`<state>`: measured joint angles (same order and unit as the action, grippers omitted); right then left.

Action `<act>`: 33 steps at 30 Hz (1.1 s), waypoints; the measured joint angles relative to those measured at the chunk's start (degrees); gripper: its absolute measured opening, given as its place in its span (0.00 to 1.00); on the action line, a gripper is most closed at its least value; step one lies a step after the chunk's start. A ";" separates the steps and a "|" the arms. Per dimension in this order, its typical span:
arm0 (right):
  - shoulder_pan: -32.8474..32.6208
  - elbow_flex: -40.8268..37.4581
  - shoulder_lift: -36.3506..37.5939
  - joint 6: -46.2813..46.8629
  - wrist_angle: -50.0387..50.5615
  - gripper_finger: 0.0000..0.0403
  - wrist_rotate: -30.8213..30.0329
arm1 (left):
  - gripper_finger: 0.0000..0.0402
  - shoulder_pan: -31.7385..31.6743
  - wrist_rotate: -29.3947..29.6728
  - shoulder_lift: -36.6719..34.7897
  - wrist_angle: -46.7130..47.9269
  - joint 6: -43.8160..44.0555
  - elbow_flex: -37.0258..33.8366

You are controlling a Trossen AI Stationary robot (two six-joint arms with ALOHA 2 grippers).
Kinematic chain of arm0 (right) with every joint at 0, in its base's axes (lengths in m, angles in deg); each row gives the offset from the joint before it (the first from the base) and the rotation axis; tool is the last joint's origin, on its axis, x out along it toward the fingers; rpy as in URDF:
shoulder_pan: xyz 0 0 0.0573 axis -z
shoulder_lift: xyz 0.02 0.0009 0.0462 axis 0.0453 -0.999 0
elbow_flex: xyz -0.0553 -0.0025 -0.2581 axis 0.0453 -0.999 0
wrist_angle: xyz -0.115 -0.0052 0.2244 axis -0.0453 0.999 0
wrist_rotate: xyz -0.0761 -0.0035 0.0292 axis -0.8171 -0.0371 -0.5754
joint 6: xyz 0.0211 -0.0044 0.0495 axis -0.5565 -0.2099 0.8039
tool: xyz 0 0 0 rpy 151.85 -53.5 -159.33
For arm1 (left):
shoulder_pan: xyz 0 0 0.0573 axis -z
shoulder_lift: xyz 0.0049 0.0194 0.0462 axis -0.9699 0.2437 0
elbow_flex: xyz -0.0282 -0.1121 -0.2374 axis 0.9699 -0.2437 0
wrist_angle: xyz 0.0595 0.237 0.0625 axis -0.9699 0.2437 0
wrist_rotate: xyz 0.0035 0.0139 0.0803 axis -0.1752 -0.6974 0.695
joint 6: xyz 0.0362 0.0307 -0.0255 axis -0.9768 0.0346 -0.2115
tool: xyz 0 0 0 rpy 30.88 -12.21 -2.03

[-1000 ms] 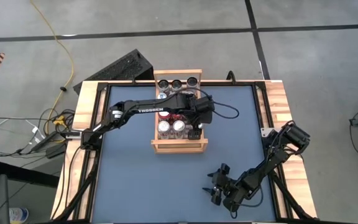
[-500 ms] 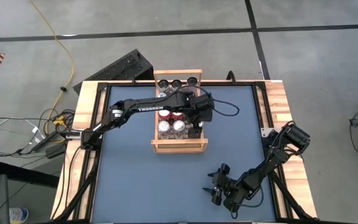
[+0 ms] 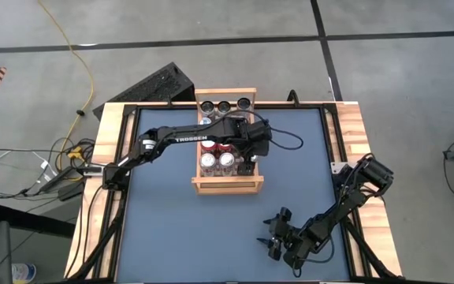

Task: Place canned beverage on shelf
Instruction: Put the silver can on the shelf aligned with the other silver soda cans

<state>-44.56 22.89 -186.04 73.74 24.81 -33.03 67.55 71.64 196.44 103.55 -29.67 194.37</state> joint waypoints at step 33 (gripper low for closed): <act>-0.02 0.07 0.05 -0.34 0.80 0.79 0.10 | 0.73 0.31 -1.29 -0.48 -3.00 0.25 -3.61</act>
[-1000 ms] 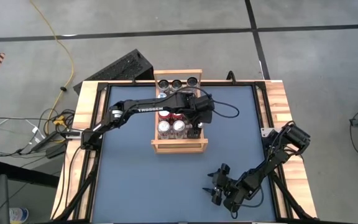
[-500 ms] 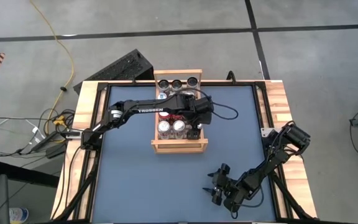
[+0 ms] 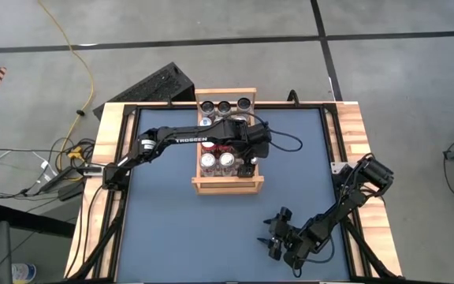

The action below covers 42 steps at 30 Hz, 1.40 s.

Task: Place canned beverage on shelf
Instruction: Put the silver can on the shelf aligned with the other silver soda cans

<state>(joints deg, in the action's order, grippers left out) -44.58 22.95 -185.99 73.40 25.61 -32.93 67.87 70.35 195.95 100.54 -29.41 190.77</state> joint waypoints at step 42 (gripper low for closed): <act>0.07 0.00 0.02 0.04 -0.02 0.79 0.05 | 0.81 -1.38 -3.72 -1.29 -1.72 4.10 -4.26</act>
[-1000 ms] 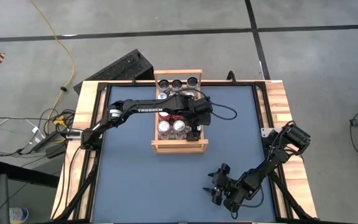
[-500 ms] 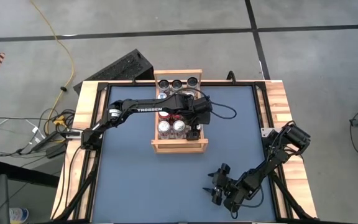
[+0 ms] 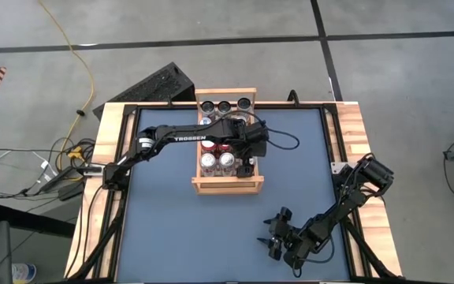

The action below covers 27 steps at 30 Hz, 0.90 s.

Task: Place canned beverage on shelf
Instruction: Put the silver can on the shelf aligned with the other silver soda cans, then return to Home Position

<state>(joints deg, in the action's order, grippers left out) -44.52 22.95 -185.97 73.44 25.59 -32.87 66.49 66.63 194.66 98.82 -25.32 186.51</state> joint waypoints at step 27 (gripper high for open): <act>0.00 -0.02 0.00 -0.02 -0.08 0.79 -0.02 | 0.87 -0.17 1.99 -2.83 2.42 -0.47 -0.02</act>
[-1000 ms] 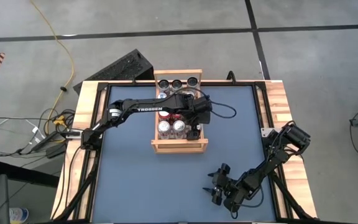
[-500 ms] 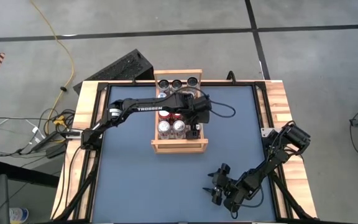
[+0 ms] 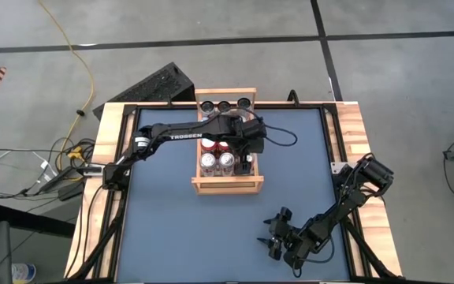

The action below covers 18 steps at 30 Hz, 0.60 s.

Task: Place canned beverage on shelf
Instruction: Return to Home Position

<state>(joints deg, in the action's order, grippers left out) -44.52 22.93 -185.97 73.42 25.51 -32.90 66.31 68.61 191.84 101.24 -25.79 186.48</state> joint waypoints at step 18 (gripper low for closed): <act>0.71 -0.07 -0.02 -3.62 -3.42 0.79 0.33 | 0.87 2.45 6.88 -11.13 0.97 0.76 1.24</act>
<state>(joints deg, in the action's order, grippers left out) -43.81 22.86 -185.99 69.81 22.09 -32.57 68.77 75.50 180.71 102.21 -25.03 187.72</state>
